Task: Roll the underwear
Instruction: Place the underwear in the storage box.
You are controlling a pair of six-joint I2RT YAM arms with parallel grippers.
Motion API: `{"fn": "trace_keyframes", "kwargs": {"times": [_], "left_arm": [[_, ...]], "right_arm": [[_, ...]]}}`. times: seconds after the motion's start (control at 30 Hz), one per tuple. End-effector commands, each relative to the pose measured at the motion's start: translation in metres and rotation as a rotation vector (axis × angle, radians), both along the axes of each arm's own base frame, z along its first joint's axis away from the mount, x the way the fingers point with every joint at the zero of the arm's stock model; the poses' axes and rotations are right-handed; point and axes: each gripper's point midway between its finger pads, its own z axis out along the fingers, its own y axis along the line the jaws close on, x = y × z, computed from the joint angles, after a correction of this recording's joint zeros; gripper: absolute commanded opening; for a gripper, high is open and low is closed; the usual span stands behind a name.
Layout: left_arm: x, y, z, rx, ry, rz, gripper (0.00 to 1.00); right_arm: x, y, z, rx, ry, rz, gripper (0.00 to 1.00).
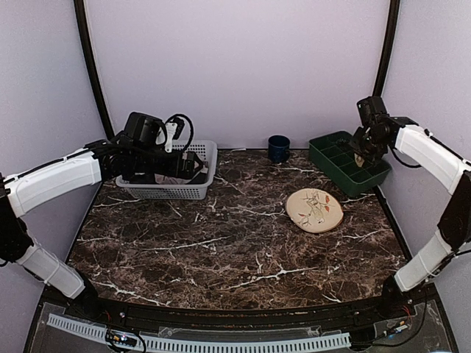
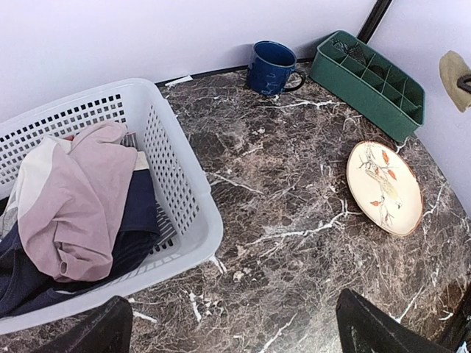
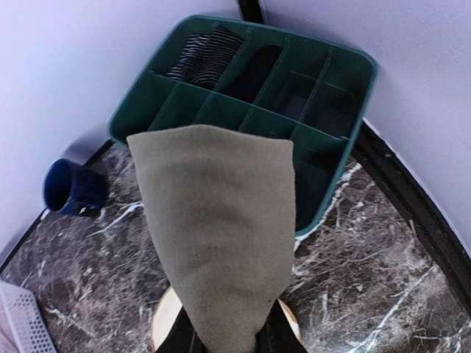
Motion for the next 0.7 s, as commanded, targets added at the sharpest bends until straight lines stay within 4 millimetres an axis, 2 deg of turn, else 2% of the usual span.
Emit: {"fn": "trace_keyframes", "kwargs": {"times": [0.0, 0.03, 0.17, 0.27, 0.47, 0.67], "left_arm": [[0.008, 0.008, 0.002, 0.051, 0.022, 0.058, 0.99], [0.010, 0.009, 0.000, 0.064, 0.029, 0.066, 0.99], [0.012, 0.012, -0.005, 0.088, 0.025, 0.072, 0.99], [0.013, 0.014, -0.009, 0.106, 0.020, 0.068, 0.99], [0.015, 0.017, -0.017, 0.142, 0.018, 0.070, 0.99], [0.018, 0.022, -0.011, 0.148, -0.015, 0.087, 0.99]], "right_arm": [[-0.003, -0.045, -0.033, 0.023, 0.145, -0.255, 0.00], [0.000, -0.055, -0.039, 0.010, 0.171, -0.296, 0.00], [0.025, -0.087, -0.032, -0.018, 0.146, -0.375, 0.00], [0.046, -0.111, -0.034, -0.001, 0.137, -0.414, 0.00], [0.084, -0.138, -0.053, 0.005, 0.152, -0.458, 0.00], [0.118, -0.156, -0.065, 0.010, 0.126, -0.489, 0.00]]}}
